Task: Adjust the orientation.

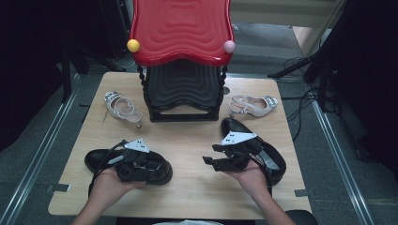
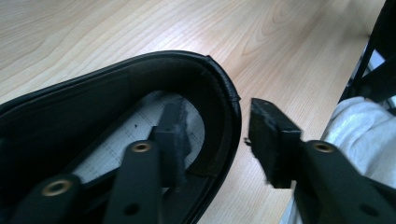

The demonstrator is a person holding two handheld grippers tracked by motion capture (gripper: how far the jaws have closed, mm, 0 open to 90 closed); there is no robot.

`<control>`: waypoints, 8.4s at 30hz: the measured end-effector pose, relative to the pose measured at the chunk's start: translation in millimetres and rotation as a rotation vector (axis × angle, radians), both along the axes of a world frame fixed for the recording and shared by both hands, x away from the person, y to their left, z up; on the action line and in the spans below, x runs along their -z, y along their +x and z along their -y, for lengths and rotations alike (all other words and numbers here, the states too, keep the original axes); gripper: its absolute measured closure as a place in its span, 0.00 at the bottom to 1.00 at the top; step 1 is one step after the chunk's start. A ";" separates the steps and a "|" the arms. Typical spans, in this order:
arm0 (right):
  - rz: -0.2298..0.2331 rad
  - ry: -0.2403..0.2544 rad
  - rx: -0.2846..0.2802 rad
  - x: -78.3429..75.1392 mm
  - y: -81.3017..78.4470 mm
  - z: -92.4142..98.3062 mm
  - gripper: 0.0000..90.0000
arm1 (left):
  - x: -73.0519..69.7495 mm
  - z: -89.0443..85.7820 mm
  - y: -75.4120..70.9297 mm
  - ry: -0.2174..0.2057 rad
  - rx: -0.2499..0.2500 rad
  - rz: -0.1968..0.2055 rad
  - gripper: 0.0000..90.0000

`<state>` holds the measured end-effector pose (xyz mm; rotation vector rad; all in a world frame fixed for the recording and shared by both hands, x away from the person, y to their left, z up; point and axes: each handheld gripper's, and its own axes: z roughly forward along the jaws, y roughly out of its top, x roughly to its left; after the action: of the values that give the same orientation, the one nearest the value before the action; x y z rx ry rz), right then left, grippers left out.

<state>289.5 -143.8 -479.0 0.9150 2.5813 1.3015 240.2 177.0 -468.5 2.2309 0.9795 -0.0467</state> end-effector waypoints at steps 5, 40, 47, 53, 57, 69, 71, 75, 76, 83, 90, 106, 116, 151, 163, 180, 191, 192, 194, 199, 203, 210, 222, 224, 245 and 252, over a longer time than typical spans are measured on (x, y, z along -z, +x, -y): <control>-0.001 -0.006 0.000 0.8 0.3 -1.0 0.46 | -0.3 5.3 4.5 0.010 0.002 -0.010 0.80; 0.016 0.049 0.050 -7.0 3.9 12.5 0.46 | -40.5 6.1 27.9 -0.066 -0.090 0.046 0.89; 0.012 0.073 0.085 -9.8 5.5 23.2 0.46 | -59.2 27.5 40.1 -0.117 -0.047 0.054 0.91; 0.014 0.082 0.104 -11.1 4.5 29.5 0.46 | -61.4 59.3 43.1 -0.104 0.028 0.037 0.90; 0.009 0.087 0.121 -11.8 3.4 34.1 0.46 | -59.8 80.8 45.6 -0.086 0.067 0.042 0.90; 0.000 0.087 0.156 -10.0 1.1 43.0 0.47 | -36.7 127.6 57.4 -0.040 0.136 -0.012 0.90; 0.002 0.084 0.157 -9.2 0.8 43.5 0.47 | -32.2 131.7 58.1 -0.031 0.143 -0.013 0.89; -0.008 0.081 0.155 -7.5 -0.8 42.9 0.49 | -22.3 136.9 60.0 -0.026 0.157 -0.038 0.89; -0.008 0.081 0.155 -7.5 -0.8 42.9 0.49 | -20.7 138.6 59.6 -0.018 0.163 -0.037 0.89; -0.018 0.082 0.143 -6.1 -3.1 41.8 0.52 | -11.7 145.3 58.1 -0.005 0.189 -0.037 0.86; -0.021 0.077 0.139 -5.3 -3.4 41.0 0.52 | -26.2 133.5 57.0 -0.063 0.194 -0.013 0.78; 0.007 0.076 0.079 -6.0 -5.5 33.8 0.61 | -46.7 59.4 48.2 -0.103 0.099 0.080 0.64; -0.055 0.082 0.121 -12.6 0.5 35.7 0.78 | -35.3 15.5 44.5 -0.174 0.014 0.081 0.87; -0.053 -0.036 0.027 -3.3 22.8 6.0 1.00 | 29.4 -6.7 48.8 -0.109 -0.073 -0.029 1.00; -0.088 -0.026 0.006 -3.0 10.4 8.9 1.00 | 33.9 -7.4 56.4 -0.140 -0.063 -0.072 1.00; -0.155 0.000 0.021 -2.3 -8.6 9.9 1.00 | 37.4 -3.9 70.6 -0.177 -0.052 -0.107 0.99; -0.202 0.001 -0.012 -3.0 -22.6 9.3 1.00 | 38.2 3.7 80.3 -0.182 -0.044 -0.113 1.00; -0.214 0.001 -0.020 -3.1 -25.3 9.0 1.00 | 38.1 4.8 81.2 -0.182 -0.042 -0.114 1.00; -0.219 -0.002 -0.024 -3.4 -27.9 9.0 1.00 | 38.4 6.7 83.2 -0.183 -0.037 -0.116 1.00; -0.220 0.008 -0.019 -2.3 -30.7 9.8 1.00 | 40.4 9.4 88.1 -0.198 -0.034 -0.134 0.99; -0.224 0.010 -0.020 -2.1 -33.5 9.9 1.00 | 41.7 11.9 90.6 -0.208 -0.038 -0.136 0.99; -0.249 0.020 -0.049 -1.1 -36.1 11.1 1.00 | 44.2 16.7 93.4 -0.237 -0.050 -0.145 0.99; -0.223 0.006 -0.047 0.0 -32.8 13.8 0.96 | 48.0 25.4 98.8 -0.276 -0.068 -0.157 0.99; -0.220 -0.005 -0.030 1.3 -30.6 14.9 0.95 | 46.9 31.1 98.5 -0.263 -0.057 -0.138 0.99; -0.174 -0.010 0.035 0.9 -26.0 24.5 0.72 | 21.2 12.7 92.1 -0.226 -0.006 -0.067 0.46; -0.180 -0.016 0.044 1.7 -25.2 24.9 0.69 | 12.1 8.3 89.7 -0.236 0.016 -0.037 0.41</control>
<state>264.3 -168.7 -480.7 1.1279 2.6810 1.2389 329.9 168.7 -480.5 2.0274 0.9247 -0.2019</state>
